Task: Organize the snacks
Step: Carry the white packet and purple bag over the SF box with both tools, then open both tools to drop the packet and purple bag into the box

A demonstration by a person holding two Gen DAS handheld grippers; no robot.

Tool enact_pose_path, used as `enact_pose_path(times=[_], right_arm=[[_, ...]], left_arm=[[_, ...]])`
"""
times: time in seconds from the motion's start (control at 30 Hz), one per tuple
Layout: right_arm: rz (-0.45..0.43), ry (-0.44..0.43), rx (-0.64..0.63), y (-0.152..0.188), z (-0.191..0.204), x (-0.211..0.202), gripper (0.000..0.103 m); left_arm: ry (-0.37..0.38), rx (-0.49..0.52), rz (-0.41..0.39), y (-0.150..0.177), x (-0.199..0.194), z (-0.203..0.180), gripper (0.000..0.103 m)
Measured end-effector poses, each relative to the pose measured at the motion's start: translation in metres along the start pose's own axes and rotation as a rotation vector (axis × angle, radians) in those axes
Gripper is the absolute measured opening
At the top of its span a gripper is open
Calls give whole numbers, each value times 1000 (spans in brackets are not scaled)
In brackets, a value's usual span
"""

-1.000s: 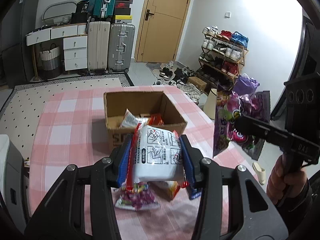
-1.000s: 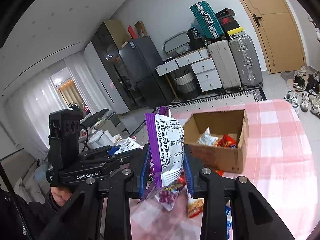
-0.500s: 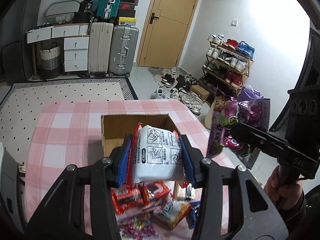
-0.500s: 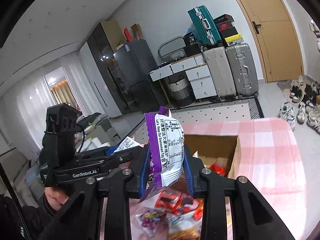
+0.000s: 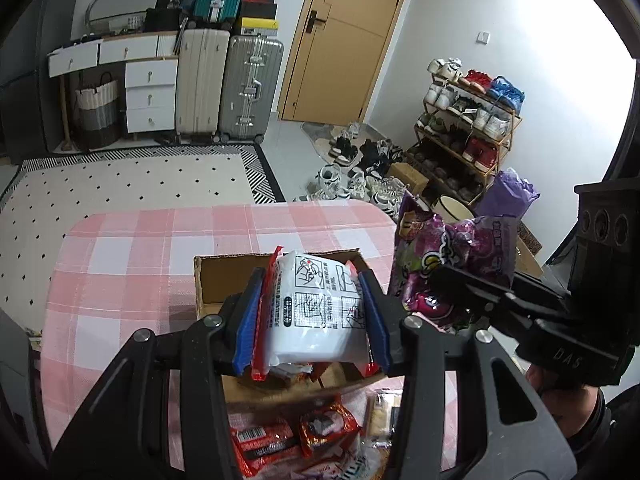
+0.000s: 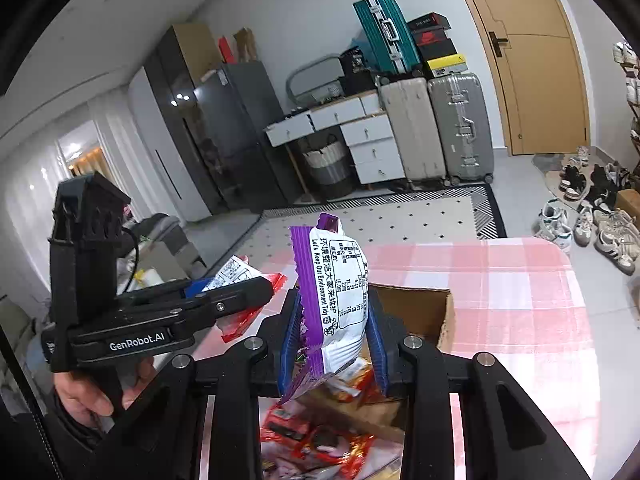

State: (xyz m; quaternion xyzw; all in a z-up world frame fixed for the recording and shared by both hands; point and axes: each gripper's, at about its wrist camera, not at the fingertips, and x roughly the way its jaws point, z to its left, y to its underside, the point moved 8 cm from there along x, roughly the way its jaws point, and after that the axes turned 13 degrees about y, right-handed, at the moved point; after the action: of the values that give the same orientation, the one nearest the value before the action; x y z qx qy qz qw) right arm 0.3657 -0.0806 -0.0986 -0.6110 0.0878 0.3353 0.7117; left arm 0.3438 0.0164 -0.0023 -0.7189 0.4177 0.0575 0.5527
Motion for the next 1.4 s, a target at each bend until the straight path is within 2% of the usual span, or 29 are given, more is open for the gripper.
enact_pose_path(times=[0.37,0.43,0.47,0.5,0.53,0.6,0.63,0.77,0.9,1.07,1.2,1.4], right_arm=[[83,37,-12,12,-12,69,33],[96,28,0,18,-17,77,41],[97,28,10,18,-20,80,44],[92,33,17,18,-23,83,53],[84,43,24,17,-27,83,55],[73,40,44,16,-33,82,55],[68,38,55,15,-36,80,55],[35,32,80,13,-41,60,55],[-4,35,79,11,-36,35,65],[-39,24,72,10,-25,4,65],[-57,34,67,15,-17,-16,80],[-94,42,64,21,-10,-51,86]], left_arm=[[16,-38,87,5,78,34,43],[16,-35,85,10,82,43,44],[12,-41,81,10,85,47,46],[8,-50,84,13,86,49,55],[7,-63,90,15,89,52,66],[2,-85,87,18,89,58,77],[3,-91,83,19,88,60,80],[-16,-87,54,20,73,59,80],[-29,-67,34,21,54,49,80],[-51,-43,10,25,26,29,80],[-77,-25,-4,31,6,13,81],[-95,4,-29,38,-23,-10,83]])
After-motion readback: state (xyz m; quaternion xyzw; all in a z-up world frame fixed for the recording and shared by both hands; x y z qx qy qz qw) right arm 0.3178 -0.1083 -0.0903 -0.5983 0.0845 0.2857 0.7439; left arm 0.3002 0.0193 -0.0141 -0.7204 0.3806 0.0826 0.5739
